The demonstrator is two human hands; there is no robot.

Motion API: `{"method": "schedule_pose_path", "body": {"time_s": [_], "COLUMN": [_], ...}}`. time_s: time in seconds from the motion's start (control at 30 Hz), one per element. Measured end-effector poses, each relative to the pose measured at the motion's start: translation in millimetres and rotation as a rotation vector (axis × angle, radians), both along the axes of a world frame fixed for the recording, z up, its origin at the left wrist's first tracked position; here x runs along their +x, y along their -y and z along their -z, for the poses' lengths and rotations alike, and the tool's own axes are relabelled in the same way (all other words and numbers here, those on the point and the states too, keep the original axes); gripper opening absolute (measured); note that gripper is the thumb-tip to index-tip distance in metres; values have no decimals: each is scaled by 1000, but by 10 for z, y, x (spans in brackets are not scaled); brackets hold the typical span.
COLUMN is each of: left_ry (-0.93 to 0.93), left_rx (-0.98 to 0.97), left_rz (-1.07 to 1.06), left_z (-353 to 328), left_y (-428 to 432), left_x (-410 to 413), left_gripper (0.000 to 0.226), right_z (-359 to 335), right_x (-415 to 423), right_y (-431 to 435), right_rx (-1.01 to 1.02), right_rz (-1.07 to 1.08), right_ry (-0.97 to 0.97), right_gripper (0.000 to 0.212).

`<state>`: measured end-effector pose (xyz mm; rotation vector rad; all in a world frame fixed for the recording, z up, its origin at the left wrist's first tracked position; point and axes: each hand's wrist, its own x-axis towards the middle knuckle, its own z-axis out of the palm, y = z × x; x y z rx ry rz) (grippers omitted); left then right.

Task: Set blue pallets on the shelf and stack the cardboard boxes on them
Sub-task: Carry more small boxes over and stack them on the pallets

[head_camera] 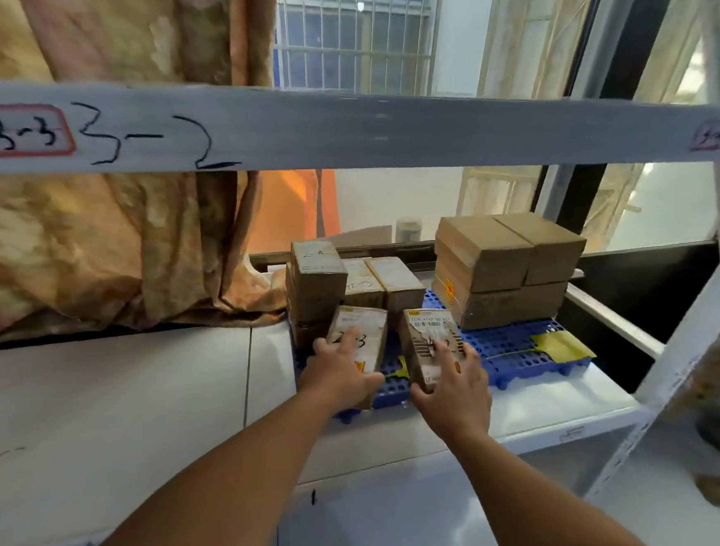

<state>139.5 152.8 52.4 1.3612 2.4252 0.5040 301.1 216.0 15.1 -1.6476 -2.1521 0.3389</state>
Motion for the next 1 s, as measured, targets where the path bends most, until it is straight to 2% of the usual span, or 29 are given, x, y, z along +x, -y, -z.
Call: {"method": "schedule_pose_path", "body": {"time_s": [0.13,0.37,0.57,0.7,0.87,1.0], "left_ry": [-66,-79,-95,-102,-170,-203], "left_rx": [47,11,288,356,269,124], "left_rz": [82,163,174,142,58,-27], "left_z": [-93,-118,-246,-478,-712,-813], "left_y": [-269,-666,-840,-1048,-1291,-1470], "left_x": [99,112,224,272,267,194], "left_gripper": [89,88,91,92,78,75], "right_z": [1,16,3,-102,-246,-277], "right_x": [1,-15,7,-33,6,68], "right_y": [-220,-506,-651,-781,-958,-1152], "right_rx": [-35,-172,-97,-1,47,78], "right_rz": [84,202,188,166,173,54], "right_ry": [-1,49,62,-7,-121,-161], "right_gripper": [82,80,79,80,80,78]}}
